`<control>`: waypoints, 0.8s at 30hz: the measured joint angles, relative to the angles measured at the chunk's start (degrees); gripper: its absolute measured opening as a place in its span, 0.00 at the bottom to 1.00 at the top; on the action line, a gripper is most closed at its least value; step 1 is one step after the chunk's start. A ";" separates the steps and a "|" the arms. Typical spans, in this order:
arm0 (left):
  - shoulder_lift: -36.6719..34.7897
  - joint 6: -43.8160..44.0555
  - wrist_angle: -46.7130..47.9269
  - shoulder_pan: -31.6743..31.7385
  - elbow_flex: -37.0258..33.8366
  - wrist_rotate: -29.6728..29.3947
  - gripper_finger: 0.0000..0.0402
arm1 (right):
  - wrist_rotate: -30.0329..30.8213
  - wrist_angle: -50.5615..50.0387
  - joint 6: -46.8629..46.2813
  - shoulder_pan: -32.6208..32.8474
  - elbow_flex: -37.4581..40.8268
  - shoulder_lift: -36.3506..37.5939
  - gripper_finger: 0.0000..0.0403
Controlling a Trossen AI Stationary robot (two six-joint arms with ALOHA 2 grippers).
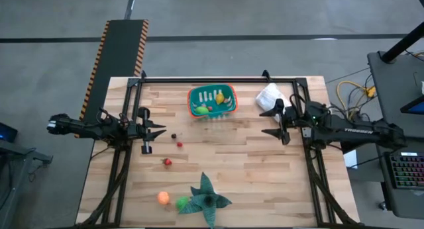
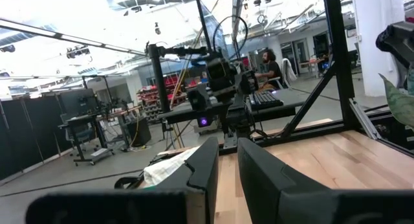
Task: Pick and placing Produce into tupperware
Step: Put the black cherry toy into the bin
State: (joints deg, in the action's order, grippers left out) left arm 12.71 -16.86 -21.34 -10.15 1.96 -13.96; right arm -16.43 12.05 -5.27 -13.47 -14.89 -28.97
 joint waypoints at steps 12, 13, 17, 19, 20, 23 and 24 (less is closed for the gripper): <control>-0.07 -0.02 -0.07 0.01 0.00 0.00 0.11 | 0.00 8.57 -6.02 0.02 14.39 13.41 0.81; -0.08 -0.02 -0.23 0.01 -0.02 0.00 0.11 | 0.02 7.69 -6.41 0.01 14.46 14.11 0.81; -0.15 -0.02 -0.72 0.00 0.00 0.00 0.11 | 0.00 6.90 -6.59 0.24 14.44 14.77 0.81; -0.20 -0.02 -0.76 0.02 0.00 0.00 0.11 | 0.00 6.88 -6.31 0.24 14.44 14.62 0.81; -0.20 -0.02 -0.75 0.01 0.00 0.00 0.11 | 0.00 6.88 -6.31 0.24 14.42 14.50 0.81; -0.20 -0.02 -0.79 0.01 0.00 0.00 0.11 | 0.00 6.74 -6.24 0.24 14.42 14.25 0.81; -0.20 -0.02 -0.79 0.00 0.00 0.00 0.11 | 0.01 6.81 -6.09 0.23 14.41 14.27 0.81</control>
State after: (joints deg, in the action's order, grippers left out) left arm 12.51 -16.88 -22.13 -10.15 1.96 -13.96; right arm -16.42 18.86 -11.35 -13.24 -0.48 -14.70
